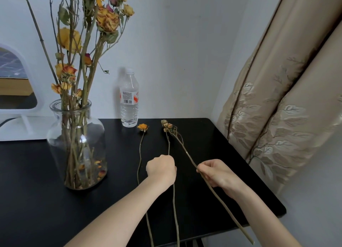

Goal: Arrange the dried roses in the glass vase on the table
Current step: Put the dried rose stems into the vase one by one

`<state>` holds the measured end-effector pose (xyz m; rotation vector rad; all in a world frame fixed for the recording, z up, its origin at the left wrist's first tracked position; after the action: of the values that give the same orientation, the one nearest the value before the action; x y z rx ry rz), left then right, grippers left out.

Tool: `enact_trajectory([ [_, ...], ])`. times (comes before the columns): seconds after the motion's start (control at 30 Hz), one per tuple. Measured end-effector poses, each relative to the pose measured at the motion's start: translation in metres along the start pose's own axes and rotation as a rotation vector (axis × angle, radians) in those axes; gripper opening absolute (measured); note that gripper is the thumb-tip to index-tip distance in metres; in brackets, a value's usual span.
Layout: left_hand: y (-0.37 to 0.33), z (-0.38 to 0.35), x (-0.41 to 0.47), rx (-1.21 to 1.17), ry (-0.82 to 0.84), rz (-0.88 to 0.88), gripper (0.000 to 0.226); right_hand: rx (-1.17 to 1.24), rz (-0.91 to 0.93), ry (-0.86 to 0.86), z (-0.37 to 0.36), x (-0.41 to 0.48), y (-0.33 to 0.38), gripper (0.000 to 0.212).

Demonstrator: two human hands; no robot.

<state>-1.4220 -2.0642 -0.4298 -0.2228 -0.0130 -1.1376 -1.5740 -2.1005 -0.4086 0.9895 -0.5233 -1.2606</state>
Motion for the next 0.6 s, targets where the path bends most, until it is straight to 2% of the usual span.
enact_trajectory([
  [0.13, 0.004, 0.000, 0.003, 0.054, -0.024, 0.003, 0.022, -0.004, 0.002, -0.029, 0.004, -0.002, -0.003, 0.020],
  [0.3, 0.005, -0.004, 0.007, 0.164, 0.025, -0.003, 0.017, -0.036, 0.023, -0.055, 0.011, -0.003, -0.003, 0.021],
  [0.6, 0.010, 0.005, 0.013, 0.108, -0.031, 0.041, 0.020, -0.098, 0.072, -0.157, 0.015, -0.005, -0.010, 0.014],
])
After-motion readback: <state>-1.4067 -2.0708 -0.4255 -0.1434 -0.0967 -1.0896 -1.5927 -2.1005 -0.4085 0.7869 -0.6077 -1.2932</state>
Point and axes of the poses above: each hand's wrist, its own x-axis towards the middle knuckle, its own z-axis out of the back of the hand, y = z × x, the point moved 3 cm from there along x, towards the middle knuckle, and after that the axes turned 15 degrees about -y, right-handed, at the moved point
